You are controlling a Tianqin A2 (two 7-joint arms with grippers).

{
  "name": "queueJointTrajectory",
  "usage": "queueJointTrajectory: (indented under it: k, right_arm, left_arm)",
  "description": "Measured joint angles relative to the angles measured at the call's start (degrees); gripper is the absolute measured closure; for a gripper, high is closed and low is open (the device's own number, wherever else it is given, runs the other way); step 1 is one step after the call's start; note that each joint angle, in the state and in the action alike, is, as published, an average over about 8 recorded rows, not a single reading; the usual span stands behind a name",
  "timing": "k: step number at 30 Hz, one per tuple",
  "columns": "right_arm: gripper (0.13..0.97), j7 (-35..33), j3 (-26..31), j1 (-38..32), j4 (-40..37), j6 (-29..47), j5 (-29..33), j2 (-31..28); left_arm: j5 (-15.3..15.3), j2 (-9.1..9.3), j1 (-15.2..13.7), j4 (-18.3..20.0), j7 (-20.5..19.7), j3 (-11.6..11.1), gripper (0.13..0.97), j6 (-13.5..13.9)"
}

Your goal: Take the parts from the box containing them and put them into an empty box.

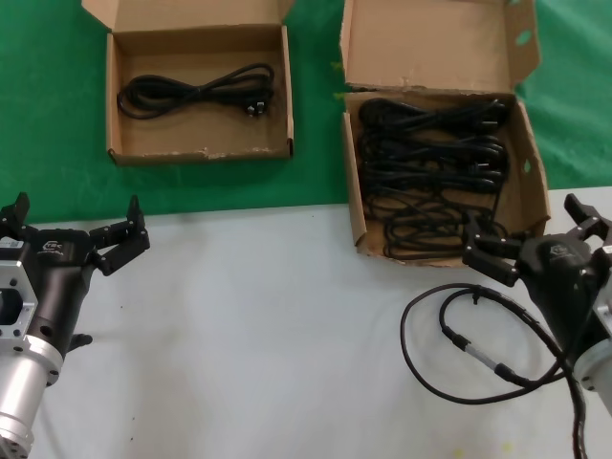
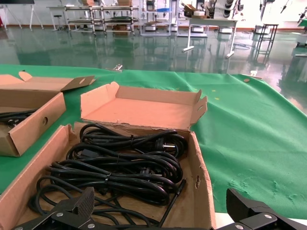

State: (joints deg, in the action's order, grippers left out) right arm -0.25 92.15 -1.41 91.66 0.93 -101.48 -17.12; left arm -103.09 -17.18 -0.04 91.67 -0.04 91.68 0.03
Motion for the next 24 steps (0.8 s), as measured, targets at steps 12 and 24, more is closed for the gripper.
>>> queueJointTrajectory:
  k: [12, 24]
  right_arm:
    - [0.129, 0.0, 0.0, 0.0, 0.0, 0.0, 0.0, 0.0]
    - [0.129, 0.0, 0.0, 0.0, 0.0, 0.0, 0.0, 0.0]
  left_arm:
    - [0.0, 0.00, 0.0, 0.0, 0.0, 0.0, 0.132, 0.0]
    - [0.0, 0.00, 0.0, 0.0, 0.0, 0.0, 0.132, 0.0]
